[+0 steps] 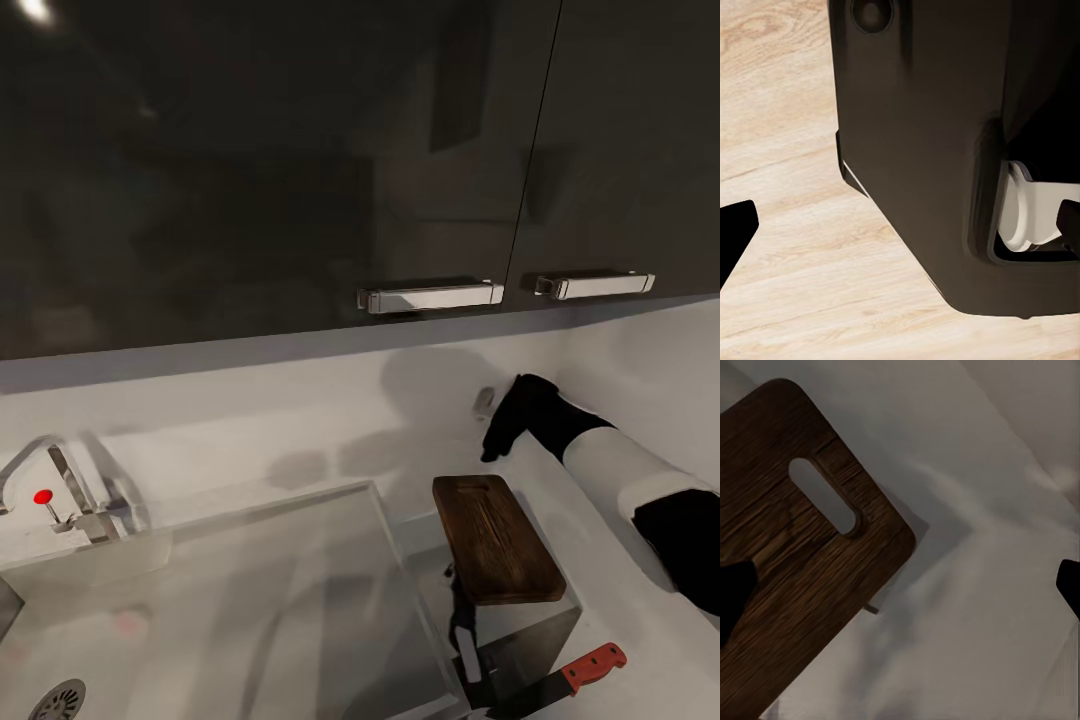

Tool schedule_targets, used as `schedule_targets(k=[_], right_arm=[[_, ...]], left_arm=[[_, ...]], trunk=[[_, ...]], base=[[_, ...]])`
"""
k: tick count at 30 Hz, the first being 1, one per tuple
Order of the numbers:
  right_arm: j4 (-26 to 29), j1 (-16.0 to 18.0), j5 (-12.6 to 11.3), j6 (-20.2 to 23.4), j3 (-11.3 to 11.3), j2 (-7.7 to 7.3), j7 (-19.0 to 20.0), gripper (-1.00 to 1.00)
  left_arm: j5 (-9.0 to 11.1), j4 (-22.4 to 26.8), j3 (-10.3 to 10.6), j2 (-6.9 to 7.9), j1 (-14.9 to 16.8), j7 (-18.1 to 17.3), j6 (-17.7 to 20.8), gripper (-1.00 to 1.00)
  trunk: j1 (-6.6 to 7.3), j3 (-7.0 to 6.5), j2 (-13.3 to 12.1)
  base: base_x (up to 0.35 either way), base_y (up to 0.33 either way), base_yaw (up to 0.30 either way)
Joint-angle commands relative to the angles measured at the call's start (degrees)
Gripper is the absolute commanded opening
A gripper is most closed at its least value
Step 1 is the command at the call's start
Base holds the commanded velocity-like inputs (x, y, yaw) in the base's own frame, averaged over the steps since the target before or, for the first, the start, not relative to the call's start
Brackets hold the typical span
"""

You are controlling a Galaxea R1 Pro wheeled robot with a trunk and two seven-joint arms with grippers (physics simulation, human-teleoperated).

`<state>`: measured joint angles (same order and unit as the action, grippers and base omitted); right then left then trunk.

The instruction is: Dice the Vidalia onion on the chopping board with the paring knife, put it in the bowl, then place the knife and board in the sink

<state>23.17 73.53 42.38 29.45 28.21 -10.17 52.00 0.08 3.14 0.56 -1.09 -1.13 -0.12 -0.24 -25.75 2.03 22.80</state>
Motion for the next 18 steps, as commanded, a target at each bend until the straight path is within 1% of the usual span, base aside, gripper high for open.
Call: schedule_targets(k=[1, 14, 18], right_arm=[[0.1, 0.0, 0.3, -0.1, 0.2, -0.16, 0.4, 1.00], [0.0, 0.0, 0.3, -0.7, 0.5, -0.37, 0.4, 1.00], [0.0, 0.0, 0.3, -3.4, 1.0, -0.38, 0.5, 1.00]], left_arm=[[0.0, 0.1, 0.1, -0.02, 0.0, 0.0, 0.0, 1.00], [0.0, 0.1, 0.1, 0.01, 0.0, 0.0, 0.0, 1.00], [0.0, 0.1, 0.1, 0.02, 0.0, 0.0, 0.0, 1.00]], trunk=[[-0.04, 0.12, 0.1], [-0.04, 0.12, 0.1], [-0.04, 0.12, 0.1]], base=[[0.000, 0.000, 0.000], [0.000, 0.000, 0.000], [0.000, 0.000, 0.000]])
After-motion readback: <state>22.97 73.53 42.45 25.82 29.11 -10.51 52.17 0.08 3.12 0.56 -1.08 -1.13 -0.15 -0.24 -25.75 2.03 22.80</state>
